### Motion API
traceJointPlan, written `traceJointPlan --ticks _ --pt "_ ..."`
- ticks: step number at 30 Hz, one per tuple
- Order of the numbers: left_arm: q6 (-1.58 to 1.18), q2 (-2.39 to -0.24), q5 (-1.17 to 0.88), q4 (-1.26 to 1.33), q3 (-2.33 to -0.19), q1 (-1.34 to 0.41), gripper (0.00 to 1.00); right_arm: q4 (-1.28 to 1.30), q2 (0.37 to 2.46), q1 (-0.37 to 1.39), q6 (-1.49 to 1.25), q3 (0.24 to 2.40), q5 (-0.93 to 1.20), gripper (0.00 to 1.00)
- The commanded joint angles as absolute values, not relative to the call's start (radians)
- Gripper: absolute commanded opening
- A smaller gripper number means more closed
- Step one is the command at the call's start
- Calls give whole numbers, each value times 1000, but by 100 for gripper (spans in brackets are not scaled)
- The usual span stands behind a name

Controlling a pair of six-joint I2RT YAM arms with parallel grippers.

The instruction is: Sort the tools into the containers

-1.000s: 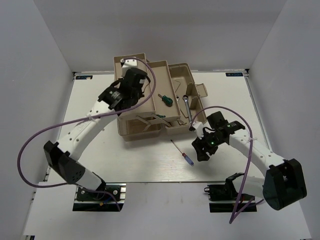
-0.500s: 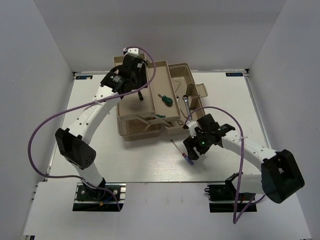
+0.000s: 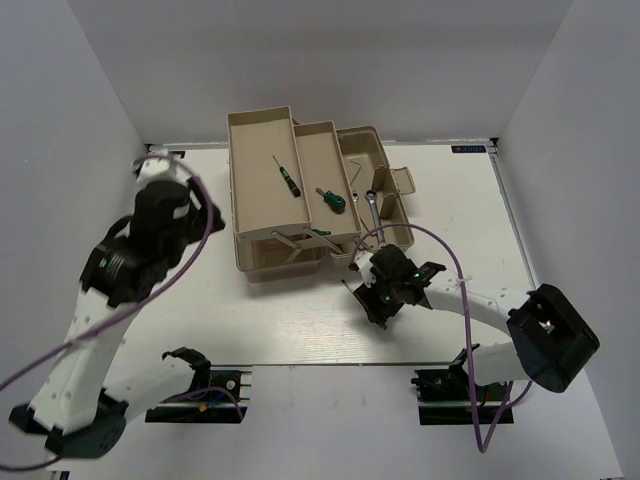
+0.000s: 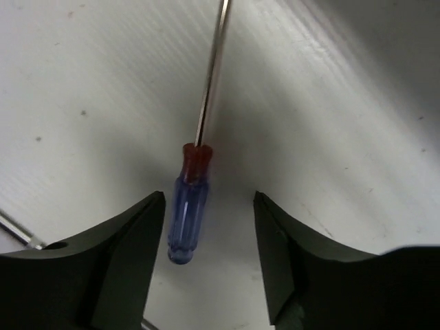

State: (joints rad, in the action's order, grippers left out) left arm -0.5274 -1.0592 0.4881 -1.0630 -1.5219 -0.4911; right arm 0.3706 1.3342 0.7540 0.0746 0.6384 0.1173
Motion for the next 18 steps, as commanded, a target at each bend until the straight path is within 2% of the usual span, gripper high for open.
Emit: traceJointPlan --ticks 1,6,11,12,15,16,18 --pt "-733 -928 518 -1195 -1390 -488 77 299 1367 805 52 637 -35 59" --pt "-880 -778 473 -1226 -1220 -488 77 298 1397 839 48 638 -97 39" --pt "-959 -732 443 -1212 -1112 -488 77 331 1379 854 74 621 -130 21" --pt "-968 -732 430 -1197 -1094 -488 77 334 1373 851 80 621 -126 14" --pt "-992 -723 405 -1148 -1022 -488 77 388 1352 848 100 649 -86 6" --pt "-1002 -723 381 -1132 -990 -488 77 409 1342 844 104 663 23 4" --pt "-1002 -723 370 -1105 -965 -488 79 509 1312 836 169 722 76 0"
